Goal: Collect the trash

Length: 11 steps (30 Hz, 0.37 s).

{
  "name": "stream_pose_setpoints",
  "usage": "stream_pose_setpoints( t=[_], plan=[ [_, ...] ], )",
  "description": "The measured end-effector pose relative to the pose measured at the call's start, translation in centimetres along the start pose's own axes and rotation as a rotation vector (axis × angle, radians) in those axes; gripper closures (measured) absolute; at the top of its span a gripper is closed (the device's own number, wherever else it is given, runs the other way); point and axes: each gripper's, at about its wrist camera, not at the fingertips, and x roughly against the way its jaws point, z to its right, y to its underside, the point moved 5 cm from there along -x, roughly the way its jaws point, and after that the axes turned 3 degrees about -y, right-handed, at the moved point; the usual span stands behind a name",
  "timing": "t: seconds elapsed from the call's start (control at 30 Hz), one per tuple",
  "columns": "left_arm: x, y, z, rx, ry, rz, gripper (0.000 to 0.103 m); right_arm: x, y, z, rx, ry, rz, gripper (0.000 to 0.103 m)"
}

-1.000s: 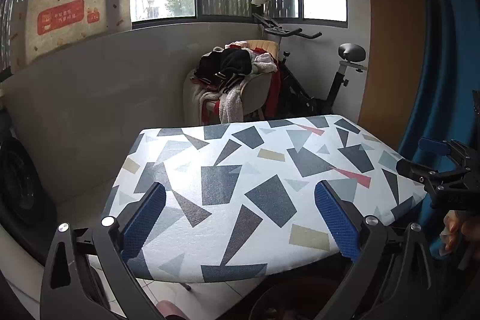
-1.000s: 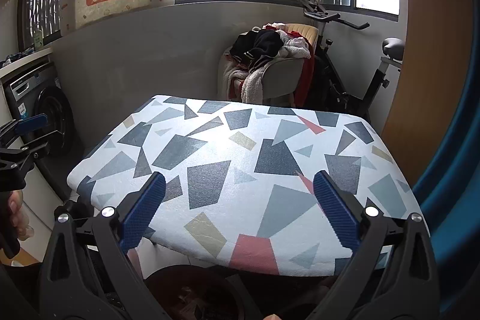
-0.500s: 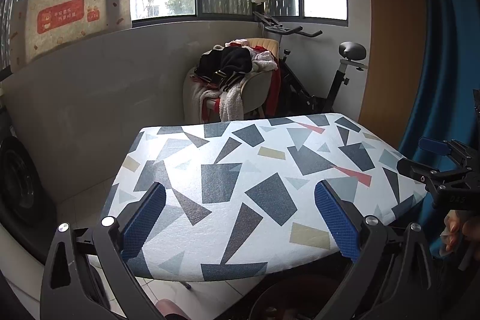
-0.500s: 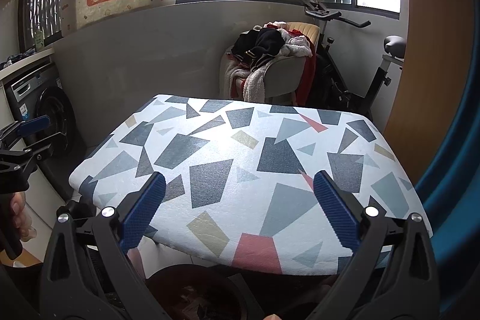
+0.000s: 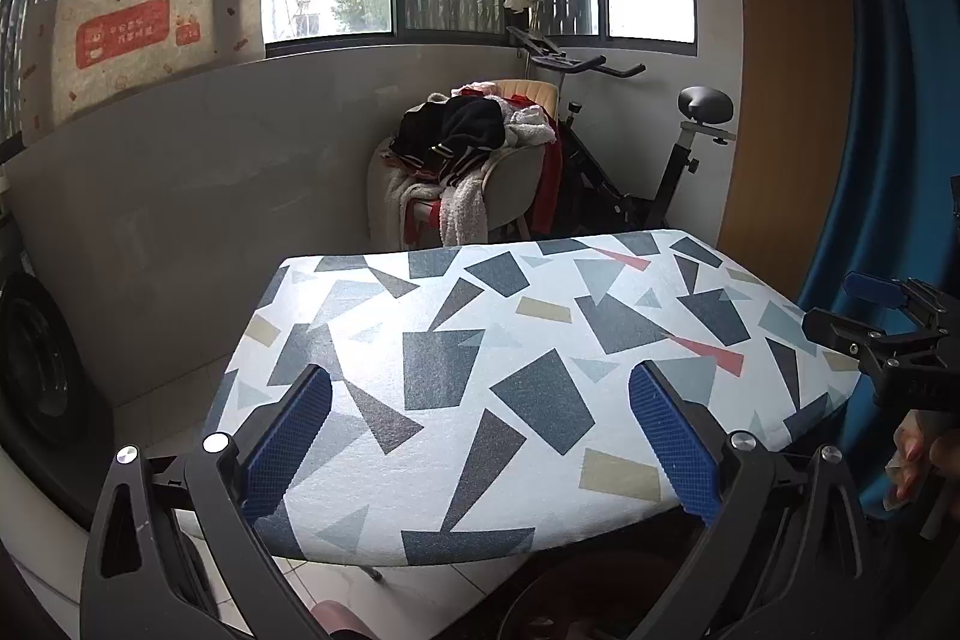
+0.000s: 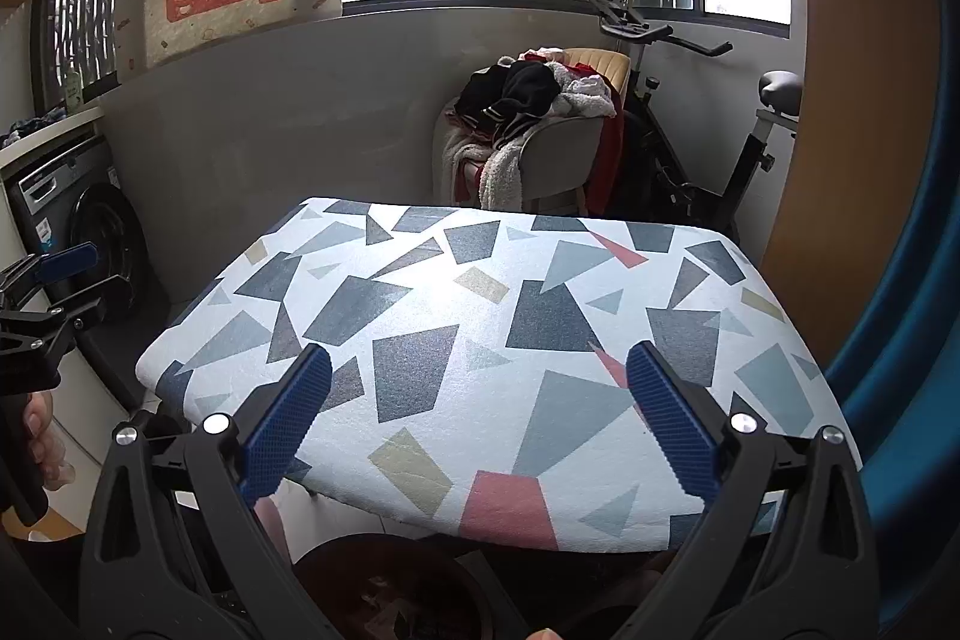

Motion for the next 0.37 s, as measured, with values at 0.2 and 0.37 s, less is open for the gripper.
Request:
stream_pose_setpoints(
  t=[0.2,0.37],
  plan=[
    [-0.01,-0.04,0.16,-0.004,-0.009,-0.001,0.006,0.04,0.0,0.09,-0.001,0.0,0.0,0.006],
    [0.04,-0.07,0.22,-0.003,-0.012,-0.002,0.006,0.2,0.03,0.18,-0.002,0.001,-0.004,0.006]
  ],
)
